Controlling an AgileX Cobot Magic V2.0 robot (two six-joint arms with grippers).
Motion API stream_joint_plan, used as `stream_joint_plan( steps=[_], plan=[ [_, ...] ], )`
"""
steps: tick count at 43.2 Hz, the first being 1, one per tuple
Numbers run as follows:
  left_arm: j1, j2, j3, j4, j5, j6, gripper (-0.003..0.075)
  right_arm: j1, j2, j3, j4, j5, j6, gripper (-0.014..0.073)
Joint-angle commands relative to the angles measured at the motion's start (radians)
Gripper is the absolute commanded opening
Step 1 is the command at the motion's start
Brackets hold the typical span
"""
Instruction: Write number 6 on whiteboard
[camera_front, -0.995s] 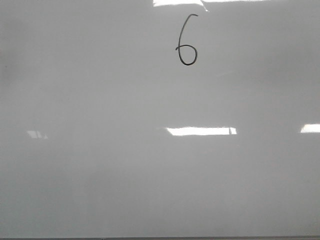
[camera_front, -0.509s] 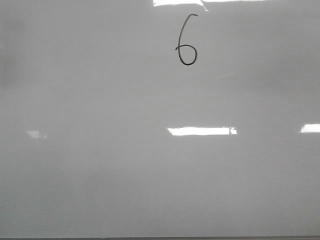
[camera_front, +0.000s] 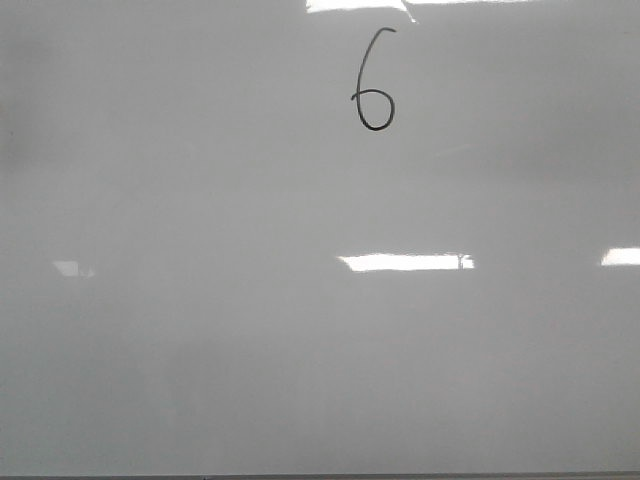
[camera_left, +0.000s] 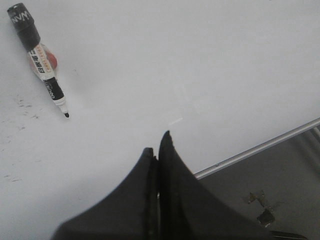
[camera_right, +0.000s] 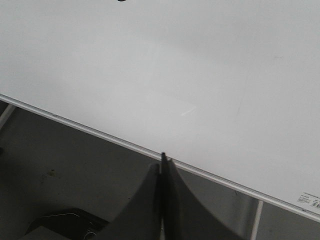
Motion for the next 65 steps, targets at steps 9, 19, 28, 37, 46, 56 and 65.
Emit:
stream_joint_plan(
  steps=[9, 19, 28, 37, 46, 56, 65],
  plan=[
    [-0.005, -0.003, -0.031, 0.017, -0.068, 0.001, -0.002, -0.005, 0.002, -0.022, -0.004, -0.057, -0.012, -0.0068],
    [-0.005, -0.003, -0.031, 0.017, -0.068, 0.001, -0.002, -0.005, 0.002, -0.022, -0.004, -0.057, -0.012, -0.0068],
    [0.132, -0.039, -0.02, 0.001, -0.092, 0.001, -0.002, -0.005, 0.002, -0.022, -0.004, -0.054, -0.012, -0.0068],
    [0.38, -0.193, 0.1, -0.287, -0.3, 0.346, -0.002, -0.005, 0.002, -0.022, -0.004, -0.054, -0.012, -0.0068],
    [0.547, -0.397, 0.303, -0.314, -0.475, 0.389, -0.002, -0.005, 0.002, -0.022, -0.004, -0.054, -0.012, -0.0068],
    [0.617, -0.609, 0.583, -0.303, -0.69, 0.389, -0.002, -0.005, 0.002, -0.022, -0.004, -0.054, -0.012, -0.0068],
    [0.617, -0.737, 0.852, -0.303, -0.965, 0.389, -0.002, -0.005, 0.002, -0.022, -0.004, -0.054, -0.012, -0.0068]
  ],
)
